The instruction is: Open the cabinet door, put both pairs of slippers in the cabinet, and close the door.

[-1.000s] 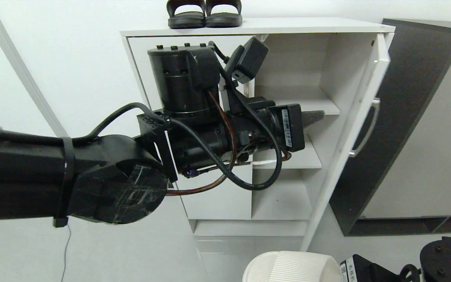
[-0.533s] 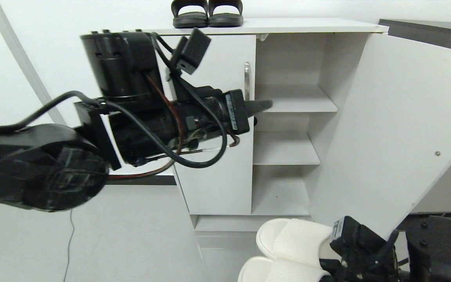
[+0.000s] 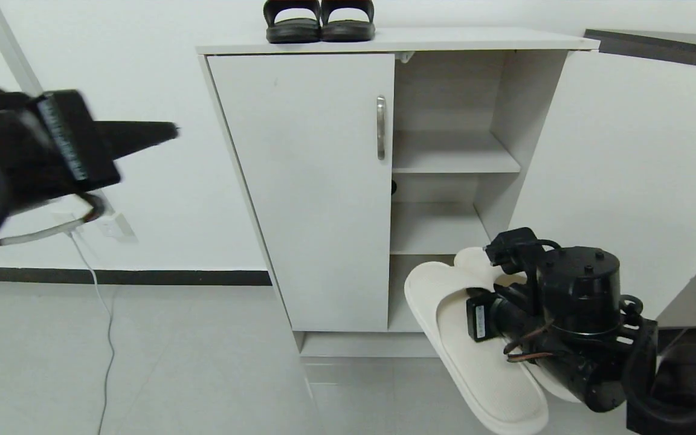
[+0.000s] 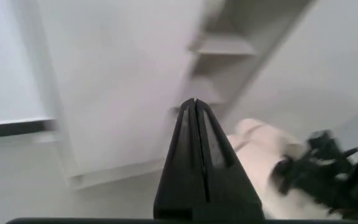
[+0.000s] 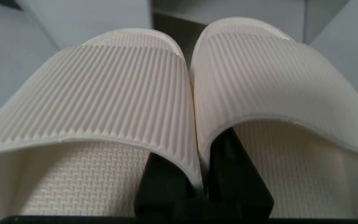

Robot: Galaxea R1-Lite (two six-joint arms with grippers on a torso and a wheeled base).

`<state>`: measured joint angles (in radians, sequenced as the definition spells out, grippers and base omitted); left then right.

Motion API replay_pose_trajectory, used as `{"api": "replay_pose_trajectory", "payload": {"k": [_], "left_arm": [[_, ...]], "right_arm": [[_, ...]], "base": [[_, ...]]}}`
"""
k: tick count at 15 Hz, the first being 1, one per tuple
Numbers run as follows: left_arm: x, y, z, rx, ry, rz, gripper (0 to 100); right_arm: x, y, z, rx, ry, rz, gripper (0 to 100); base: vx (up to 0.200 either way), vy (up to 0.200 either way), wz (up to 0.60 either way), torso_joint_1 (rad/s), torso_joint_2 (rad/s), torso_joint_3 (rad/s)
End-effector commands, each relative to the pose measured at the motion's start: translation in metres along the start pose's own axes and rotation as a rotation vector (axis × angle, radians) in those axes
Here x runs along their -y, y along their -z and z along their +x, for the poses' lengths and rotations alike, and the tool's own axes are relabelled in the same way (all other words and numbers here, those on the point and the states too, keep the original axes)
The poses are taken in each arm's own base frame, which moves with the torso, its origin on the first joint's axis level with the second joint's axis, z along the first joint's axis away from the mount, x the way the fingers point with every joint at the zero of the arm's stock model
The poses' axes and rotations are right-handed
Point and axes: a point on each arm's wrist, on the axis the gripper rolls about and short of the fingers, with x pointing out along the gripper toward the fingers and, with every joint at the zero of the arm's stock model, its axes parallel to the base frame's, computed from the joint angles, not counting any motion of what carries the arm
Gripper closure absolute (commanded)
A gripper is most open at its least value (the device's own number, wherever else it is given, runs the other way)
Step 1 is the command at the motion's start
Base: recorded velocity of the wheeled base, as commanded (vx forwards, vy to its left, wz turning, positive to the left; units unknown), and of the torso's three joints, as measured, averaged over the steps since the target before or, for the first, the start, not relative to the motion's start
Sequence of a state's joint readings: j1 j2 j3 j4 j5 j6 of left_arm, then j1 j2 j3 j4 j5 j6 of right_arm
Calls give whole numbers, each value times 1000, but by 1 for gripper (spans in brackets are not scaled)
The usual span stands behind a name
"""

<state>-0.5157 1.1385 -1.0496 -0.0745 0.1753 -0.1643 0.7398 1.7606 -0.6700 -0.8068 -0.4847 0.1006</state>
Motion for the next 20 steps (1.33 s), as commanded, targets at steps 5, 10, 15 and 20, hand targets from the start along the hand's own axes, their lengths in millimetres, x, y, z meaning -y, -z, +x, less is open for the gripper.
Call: {"api": "replay_pose_trajectory", "payload": {"k": [5, 10, 15, 20], "left_arm": [[-49, 116, -166, 135, -779, 144, 100], [-56, 217, -178, 105, -757, 182, 100], [-54, 244, -166, 15, -301, 27, 100], [-53, 246, -165, -28, -197, 256, 100]], "right_arm": [[5, 3, 29, -6, 132, 9, 100], [0, 8, 24, -20, 114, -6, 100], [-6, 12, 20, -31, 93, -12, 100], [-7, 13, 20, -35, 87, -18, 100]], "base": [[0, 0, 0, 0, 0, 0], [0, 0, 0, 0, 0, 0], [0, 0, 0, 0, 0, 0], [0, 0, 0, 0, 0, 0]]}}
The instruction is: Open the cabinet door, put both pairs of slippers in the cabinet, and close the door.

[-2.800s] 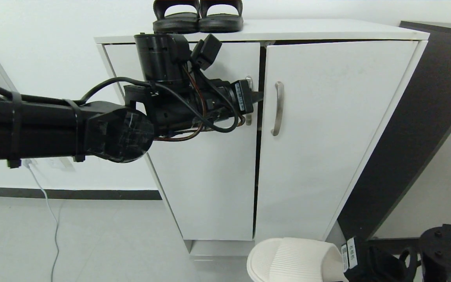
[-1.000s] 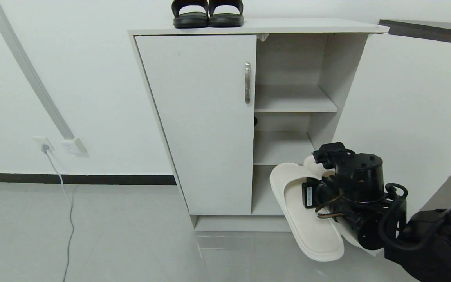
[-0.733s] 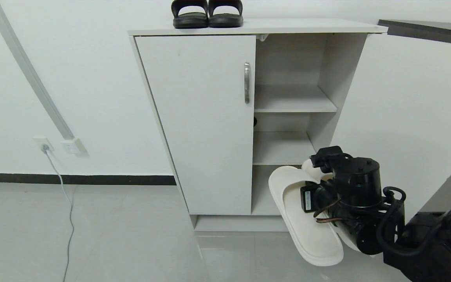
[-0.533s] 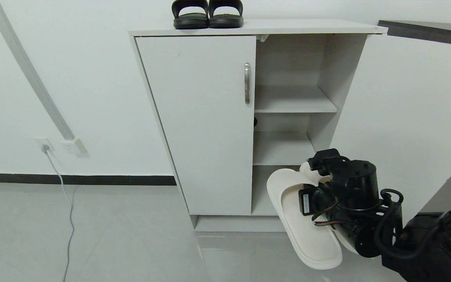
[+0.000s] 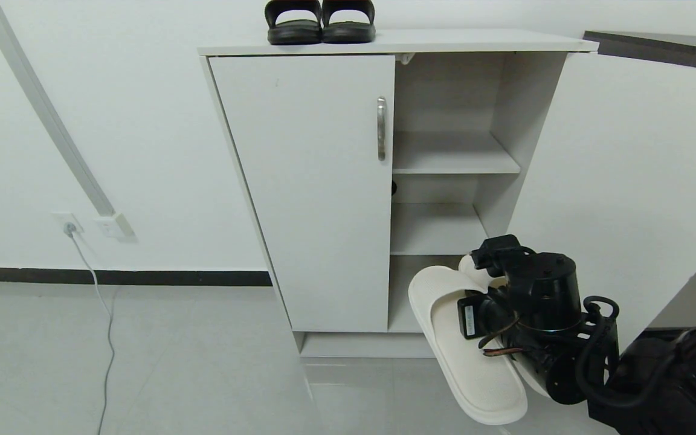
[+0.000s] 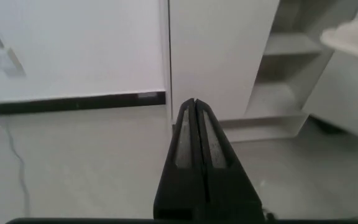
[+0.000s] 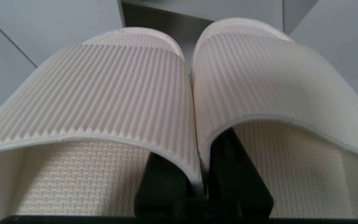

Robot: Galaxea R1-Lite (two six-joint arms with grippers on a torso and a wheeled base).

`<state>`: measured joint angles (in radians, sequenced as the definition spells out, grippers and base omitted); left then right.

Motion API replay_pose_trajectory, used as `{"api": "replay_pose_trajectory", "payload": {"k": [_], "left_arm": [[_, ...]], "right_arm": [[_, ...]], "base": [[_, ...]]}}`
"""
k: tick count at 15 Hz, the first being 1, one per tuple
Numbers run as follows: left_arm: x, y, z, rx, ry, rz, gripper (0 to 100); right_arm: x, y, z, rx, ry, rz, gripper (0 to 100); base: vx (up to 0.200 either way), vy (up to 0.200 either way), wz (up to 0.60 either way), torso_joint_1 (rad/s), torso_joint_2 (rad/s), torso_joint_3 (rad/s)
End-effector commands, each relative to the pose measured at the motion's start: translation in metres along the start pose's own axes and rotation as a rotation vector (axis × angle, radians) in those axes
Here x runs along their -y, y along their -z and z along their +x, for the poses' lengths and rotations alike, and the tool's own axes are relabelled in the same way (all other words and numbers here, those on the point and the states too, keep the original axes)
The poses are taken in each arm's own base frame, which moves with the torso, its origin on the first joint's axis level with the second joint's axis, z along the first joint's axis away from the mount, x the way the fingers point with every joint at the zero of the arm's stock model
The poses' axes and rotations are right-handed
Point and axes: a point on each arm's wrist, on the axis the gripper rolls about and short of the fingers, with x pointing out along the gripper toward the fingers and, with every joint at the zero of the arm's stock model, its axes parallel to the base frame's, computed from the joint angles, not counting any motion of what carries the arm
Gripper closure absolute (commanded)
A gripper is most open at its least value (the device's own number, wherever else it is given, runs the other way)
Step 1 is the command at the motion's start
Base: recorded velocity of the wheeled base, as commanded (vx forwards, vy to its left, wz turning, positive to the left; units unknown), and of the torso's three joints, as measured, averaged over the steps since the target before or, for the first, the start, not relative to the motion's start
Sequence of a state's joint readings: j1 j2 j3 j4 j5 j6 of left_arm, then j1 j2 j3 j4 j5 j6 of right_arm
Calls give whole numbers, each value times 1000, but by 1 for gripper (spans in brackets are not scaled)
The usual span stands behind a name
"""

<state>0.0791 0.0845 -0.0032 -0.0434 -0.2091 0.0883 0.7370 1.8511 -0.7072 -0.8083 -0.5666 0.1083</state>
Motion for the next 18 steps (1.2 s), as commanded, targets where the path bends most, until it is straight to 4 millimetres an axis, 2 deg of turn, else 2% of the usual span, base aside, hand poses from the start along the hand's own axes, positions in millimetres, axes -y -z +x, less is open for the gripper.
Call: {"api": "replay_pose_trajectory", "payload": {"k": [1, 2, 4, 6, 7, 9, 11, 13, 16, 18], "left_arm": [[1, 1, 0, -25, 69, 29, 100], [0, 1, 2, -48, 104, 16, 100], [1, 1, -5, 37, 116, 0, 100], [0, 1, -3, 8, 164, -20, 100], [-1, 1, -3, 11, 83, -21, 100], [-6, 7, -6, 7, -220, -30, 100], [-5, 8, -7, 22, -161, -57, 100], [-3, 7, -7, 29, -76, -68, 100], [-3, 8, -7, 29, -87, -73, 100], [-4, 7, -7, 30, -86, -73, 100]], "right_arm": [[-1, -1, 0, 2, -3, 0, 100], [-1, 0, 0, 1, -3, -1, 100], [-1, 2, 2, -5, -1, -5, 100], [-2, 3, 3, -9, 0, -7, 100], [-2, 4, 3, -12, 0, -9, 100], [-2, 4, 3, -11, 0, -8, 100], [-3, 4, 5, -13, -8, -9, 100], [-10, 3, 15, 6, -5, 7, 100], [-28, -5, 44, 79, 55, 53, 100], [-34, -7, 55, 94, 107, 74, 100]], "base": [[0, 0, 0, 0, 0, 0], [0, 0, 0, 0, 0, 0], [0, 0, 0, 0, 0, 0], [0, 0, 0, 0, 0, 0], [0, 0, 0, 0, 0, 0], [0, 0, 0, 0, 0, 0], [0, 0, 0, 0, 0, 0], [0, 0, 0, 0, 0, 0], [0, 0, 0, 0, 0, 0], [0, 0, 0, 0, 0, 0]]}}
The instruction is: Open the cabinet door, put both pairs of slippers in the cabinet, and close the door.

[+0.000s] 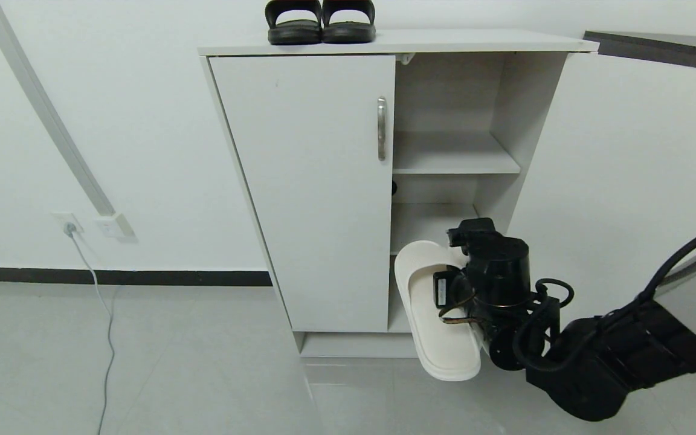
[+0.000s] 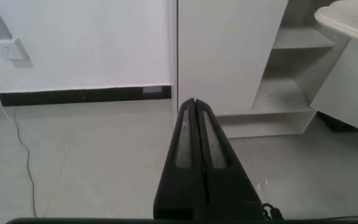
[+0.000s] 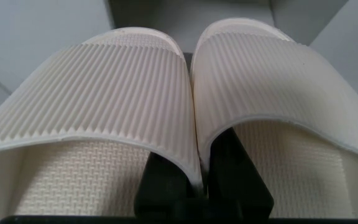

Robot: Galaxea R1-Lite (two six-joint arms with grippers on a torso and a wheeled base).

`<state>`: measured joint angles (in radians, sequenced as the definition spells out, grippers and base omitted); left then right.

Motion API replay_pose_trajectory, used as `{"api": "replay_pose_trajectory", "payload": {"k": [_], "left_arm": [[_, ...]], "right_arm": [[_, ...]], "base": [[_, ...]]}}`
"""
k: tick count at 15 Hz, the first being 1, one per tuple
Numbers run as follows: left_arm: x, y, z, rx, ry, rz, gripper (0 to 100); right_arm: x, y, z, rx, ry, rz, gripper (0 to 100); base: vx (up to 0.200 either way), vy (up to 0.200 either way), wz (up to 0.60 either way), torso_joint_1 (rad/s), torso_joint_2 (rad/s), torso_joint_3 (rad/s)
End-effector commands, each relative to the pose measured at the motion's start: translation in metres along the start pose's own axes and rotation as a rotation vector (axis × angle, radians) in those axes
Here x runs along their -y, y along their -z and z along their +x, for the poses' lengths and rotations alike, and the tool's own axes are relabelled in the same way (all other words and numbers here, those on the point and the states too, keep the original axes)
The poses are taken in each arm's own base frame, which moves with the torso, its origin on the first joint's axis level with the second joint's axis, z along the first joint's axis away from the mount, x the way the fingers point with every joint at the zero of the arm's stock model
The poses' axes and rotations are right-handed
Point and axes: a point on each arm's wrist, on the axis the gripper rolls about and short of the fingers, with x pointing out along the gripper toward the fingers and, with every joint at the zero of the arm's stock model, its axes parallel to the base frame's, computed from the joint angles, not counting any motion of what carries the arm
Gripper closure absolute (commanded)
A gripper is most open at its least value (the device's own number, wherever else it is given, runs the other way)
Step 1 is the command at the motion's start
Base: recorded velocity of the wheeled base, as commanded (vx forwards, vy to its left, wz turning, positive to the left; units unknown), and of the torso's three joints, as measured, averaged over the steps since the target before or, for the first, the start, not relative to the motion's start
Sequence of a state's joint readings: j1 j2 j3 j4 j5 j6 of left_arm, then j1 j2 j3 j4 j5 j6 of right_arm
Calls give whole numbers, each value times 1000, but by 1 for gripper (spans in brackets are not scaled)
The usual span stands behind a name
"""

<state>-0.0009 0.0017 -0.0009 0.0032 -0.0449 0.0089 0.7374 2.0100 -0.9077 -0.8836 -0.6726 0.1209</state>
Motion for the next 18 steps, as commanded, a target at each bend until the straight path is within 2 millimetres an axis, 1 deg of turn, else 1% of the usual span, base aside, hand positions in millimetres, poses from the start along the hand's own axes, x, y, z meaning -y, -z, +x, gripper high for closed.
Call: {"api": "replay_pose_trajectory", "payload": {"k": [1, 3, 6, 9, 11, 14, 18], "left_arm": [[0, 0, 0, 1, -1, 0, 100], [0, 0, 0, -1, -1, -1, 100], [0, 0, 0, 1, -1, 0, 100], [0, 0, 0, -1, -1, -1, 100], [0, 0, 0, -1, -3, -3, 100], [0, 0, 0, -1, -1, -1, 100], [0, 0, 0, 1, -3, -1, 100]], "right_arm": [[-11, 12, 17, -14, 46, -5, 100], [-13, 12, 22, -9, 77, 7, 100], [-13, 13, 22, -12, 78, 7, 100], [-13, 23, 28, -30, 88, -6, 100], [-14, 26, 29, -36, 89, -11, 100], [-20, 33, 38, -39, 84, -13, 100], [-31, 41, 50, -41, -2, -6, 100]], "base": [[0, 0, 0, 0, 0, 0], [0, 0, 0, 0, 0, 0], [0, -200, 0, 1, 1, 1], [0, -200, 0, 2, 1, 1], [0, 0, 0, 0, 0, 0], [0, 0, 0, 0, 0, 0], [0, 0, 0, 0, 0, 0]]}}
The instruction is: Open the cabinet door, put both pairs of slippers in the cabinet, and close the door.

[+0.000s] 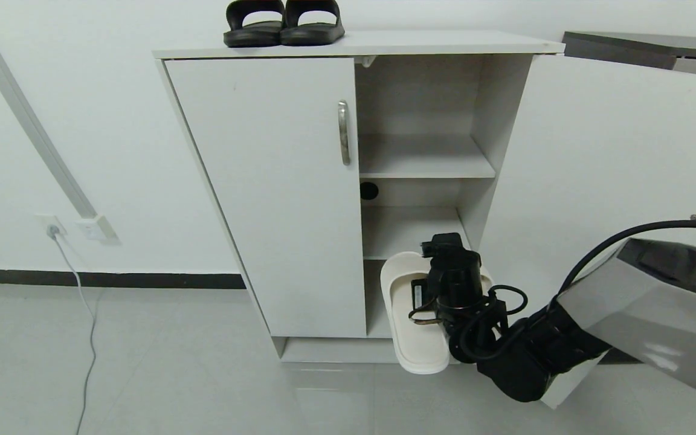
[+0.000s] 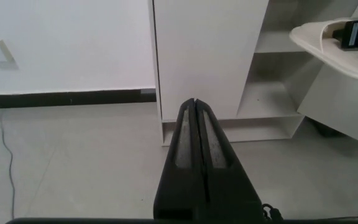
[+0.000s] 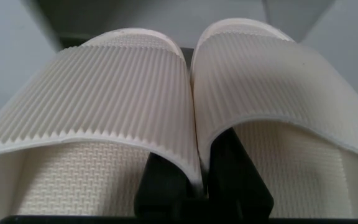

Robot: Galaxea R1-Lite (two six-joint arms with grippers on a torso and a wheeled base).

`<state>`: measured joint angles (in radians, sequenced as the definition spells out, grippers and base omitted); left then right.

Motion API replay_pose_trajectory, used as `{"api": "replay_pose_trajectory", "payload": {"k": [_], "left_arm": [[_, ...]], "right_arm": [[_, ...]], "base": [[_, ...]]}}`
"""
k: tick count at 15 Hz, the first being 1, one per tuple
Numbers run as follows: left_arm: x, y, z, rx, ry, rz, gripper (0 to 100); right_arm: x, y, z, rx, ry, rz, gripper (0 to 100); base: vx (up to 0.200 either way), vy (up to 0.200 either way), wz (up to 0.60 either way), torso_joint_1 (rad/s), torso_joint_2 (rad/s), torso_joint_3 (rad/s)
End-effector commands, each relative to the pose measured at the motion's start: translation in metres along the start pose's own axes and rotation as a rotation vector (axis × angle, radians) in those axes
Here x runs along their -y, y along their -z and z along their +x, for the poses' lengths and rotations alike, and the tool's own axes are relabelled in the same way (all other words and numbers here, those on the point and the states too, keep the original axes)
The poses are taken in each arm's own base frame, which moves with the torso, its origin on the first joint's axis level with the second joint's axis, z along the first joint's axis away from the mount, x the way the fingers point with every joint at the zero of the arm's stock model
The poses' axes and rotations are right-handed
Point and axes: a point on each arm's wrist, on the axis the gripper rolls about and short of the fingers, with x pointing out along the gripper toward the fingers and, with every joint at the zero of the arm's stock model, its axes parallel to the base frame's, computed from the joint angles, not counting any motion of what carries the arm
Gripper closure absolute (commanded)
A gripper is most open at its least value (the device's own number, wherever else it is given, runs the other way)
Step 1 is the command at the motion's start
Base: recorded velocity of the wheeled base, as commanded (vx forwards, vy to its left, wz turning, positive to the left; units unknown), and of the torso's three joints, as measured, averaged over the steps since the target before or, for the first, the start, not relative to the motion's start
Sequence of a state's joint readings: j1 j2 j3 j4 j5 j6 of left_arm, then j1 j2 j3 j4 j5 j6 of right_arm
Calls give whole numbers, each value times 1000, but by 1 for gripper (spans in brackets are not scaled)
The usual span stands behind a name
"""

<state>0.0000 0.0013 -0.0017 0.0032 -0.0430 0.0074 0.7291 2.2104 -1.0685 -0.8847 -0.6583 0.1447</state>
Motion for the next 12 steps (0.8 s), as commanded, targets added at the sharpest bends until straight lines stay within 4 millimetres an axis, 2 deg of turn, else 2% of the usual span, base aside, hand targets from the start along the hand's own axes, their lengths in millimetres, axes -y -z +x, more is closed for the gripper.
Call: {"api": "replay_pose_trajectory", "payload": {"k": [1, 9, 12], "left_arm": [[0, 0, 0, -2, 2, -1, 100], [0, 0, 0, -2, 2, 0, 100], [0, 0, 0, -2, 2, 0, 100]], "right_arm": [[-6, 10, 10, -9, 0, -7, 100], [-11, 14, 17, -6, 3, -10, 100], [-11, 14, 18, -4, 2, -8, 100]], "base": [[0, 0, 0, 0, 0, 0], [0, 0, 0, 0, 0, 0], [0, 0, 0, 4, 1, -147]]}}
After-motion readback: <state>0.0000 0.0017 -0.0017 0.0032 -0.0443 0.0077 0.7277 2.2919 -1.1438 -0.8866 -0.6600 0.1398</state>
